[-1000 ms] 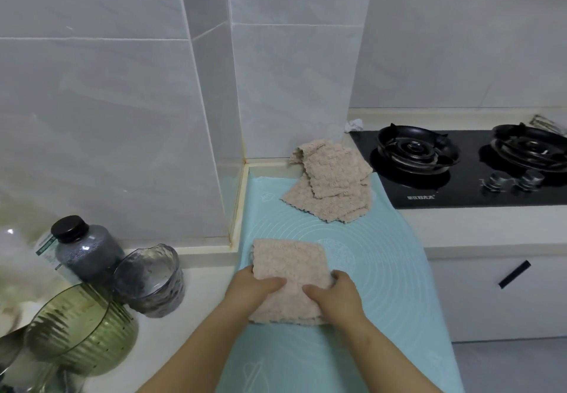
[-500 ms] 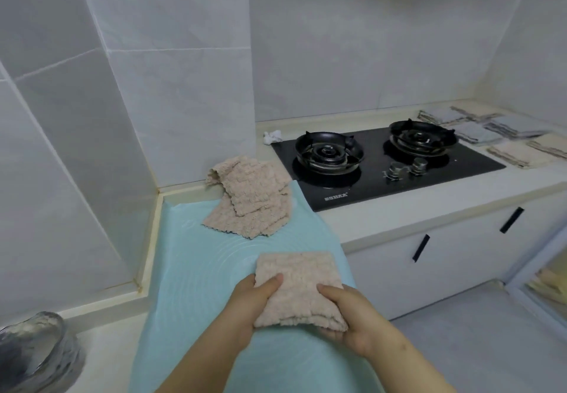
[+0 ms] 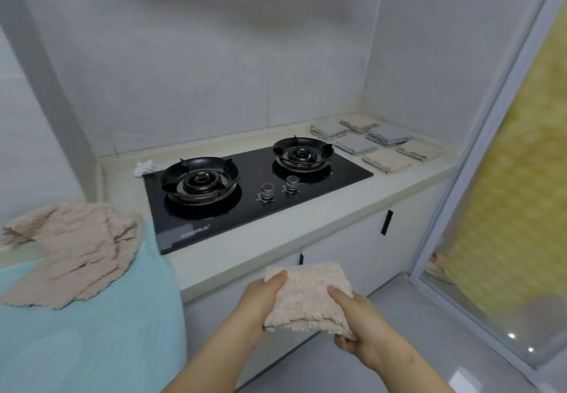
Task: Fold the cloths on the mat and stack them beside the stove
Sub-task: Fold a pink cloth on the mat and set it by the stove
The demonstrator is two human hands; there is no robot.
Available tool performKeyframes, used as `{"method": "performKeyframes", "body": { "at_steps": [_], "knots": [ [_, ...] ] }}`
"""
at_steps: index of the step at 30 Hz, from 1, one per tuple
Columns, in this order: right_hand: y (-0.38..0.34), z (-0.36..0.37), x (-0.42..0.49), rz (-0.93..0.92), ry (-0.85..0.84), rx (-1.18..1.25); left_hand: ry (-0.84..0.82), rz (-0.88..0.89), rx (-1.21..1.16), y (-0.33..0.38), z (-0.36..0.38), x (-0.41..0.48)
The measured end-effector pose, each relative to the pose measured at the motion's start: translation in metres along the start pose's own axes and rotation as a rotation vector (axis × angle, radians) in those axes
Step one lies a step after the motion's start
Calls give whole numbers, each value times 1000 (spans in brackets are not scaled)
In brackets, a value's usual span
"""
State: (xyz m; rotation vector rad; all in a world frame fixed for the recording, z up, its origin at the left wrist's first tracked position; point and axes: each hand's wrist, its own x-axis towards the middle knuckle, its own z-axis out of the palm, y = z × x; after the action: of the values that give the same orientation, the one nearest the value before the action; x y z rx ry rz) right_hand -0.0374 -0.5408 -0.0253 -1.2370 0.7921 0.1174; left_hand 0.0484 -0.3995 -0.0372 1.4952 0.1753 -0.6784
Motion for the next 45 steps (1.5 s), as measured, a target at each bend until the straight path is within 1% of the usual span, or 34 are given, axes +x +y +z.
{"method": "performKeyframes", "body": {
  "at_steps": [3,7,10,15,19,22,28,30,36,41,45],
  "knots": [
    [-19,-55,18,-5,9,25,-72,-46,-14,8,55,23],
    [-42,-112,45,-14,-1,110,-49,-16,44,17,115,48],
    [-60,-142,70,-17,34,144,-46,48,80,29,152,70],
    [-98,-186,129,-33,129,152,-129,200,210,56,213,127],
    [-152,-218,189,-93,179,134,-185,242,267,91,261,197],
    [-200,-229,237,-117,197,149,-184,257,246,130,290,249],
    [-293,-245,317,-198,176,180,-171,288,268,199,336,348],
    [-315,-251,340,-194,157,183,-154,286,259,214,348,373],
    [-384,-271,417,-232,93,188,-75,280,136,253,386,445],
    [-436,-301,511,-212,-3,40,16,318,101,282,424,513],
    [-481,-319,578,-192,-104,-49,126,326,49,304,450,555]
  ]
}}
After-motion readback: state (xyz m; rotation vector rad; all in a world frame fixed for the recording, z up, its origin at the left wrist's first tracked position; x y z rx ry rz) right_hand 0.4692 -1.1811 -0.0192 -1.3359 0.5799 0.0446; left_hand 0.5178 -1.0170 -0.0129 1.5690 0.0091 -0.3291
